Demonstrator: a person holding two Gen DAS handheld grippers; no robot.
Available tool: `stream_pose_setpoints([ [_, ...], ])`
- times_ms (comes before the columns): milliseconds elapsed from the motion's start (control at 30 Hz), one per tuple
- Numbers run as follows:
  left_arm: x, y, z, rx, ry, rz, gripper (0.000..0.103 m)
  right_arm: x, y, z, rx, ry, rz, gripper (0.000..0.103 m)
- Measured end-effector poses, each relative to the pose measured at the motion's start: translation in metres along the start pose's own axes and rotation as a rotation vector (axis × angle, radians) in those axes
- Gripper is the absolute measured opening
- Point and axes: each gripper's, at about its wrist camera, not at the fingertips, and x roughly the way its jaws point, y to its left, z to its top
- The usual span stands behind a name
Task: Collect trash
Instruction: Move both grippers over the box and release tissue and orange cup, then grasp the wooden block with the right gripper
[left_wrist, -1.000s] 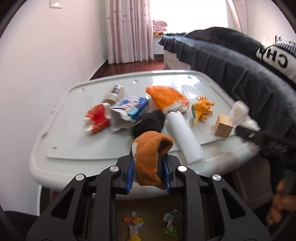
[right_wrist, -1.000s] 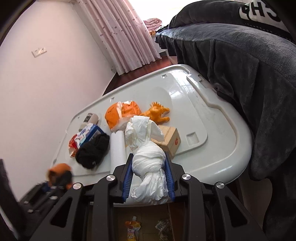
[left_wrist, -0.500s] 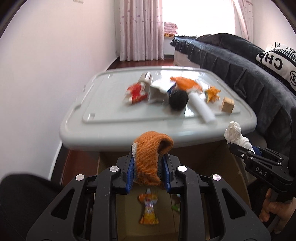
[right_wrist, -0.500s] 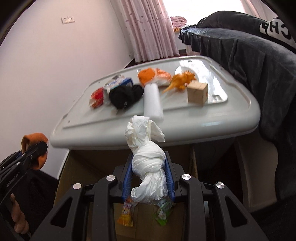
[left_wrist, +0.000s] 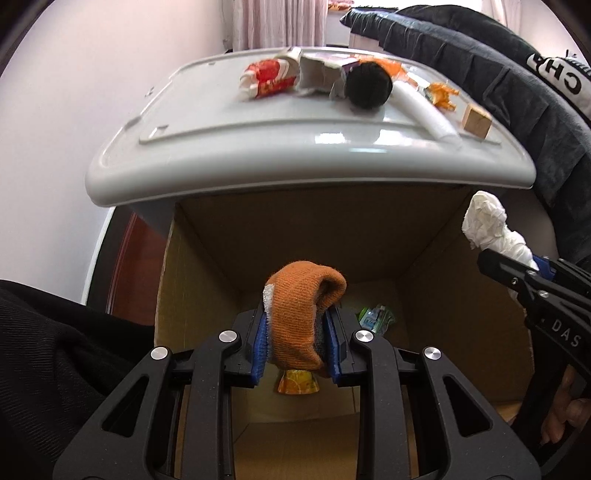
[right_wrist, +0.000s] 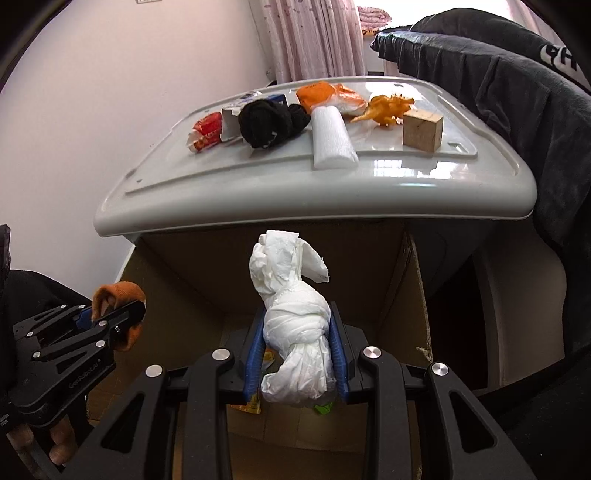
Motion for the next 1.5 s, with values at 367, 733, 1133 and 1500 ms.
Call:
stream_pose_setpoints([
  [367,0.009,0.020,-0.005,-0.109,0.067,-0.002,0.089,0.003,-0.016,0.002,0.099,0.013,0.016,0.078],
  [733,0.003,0.021,-0.002,-0.131,0.032,-0.004,0.089,-0.019,-0.030,0.018,0.130,-0.076,0.006,0.077],
  [1133,-0.007,-0.015,0.002,0.030,-0.068,0.008,0.089,0.005,-0.095,0.129,0.163,-0.173,-0.158,0.077],
  [1500,-0.009,-0.022,-0.001,0.055,-0.066,-0.019,0.089,0.061,-0.100,0.154,0.260,-0.180,-0.301,0.075],
])
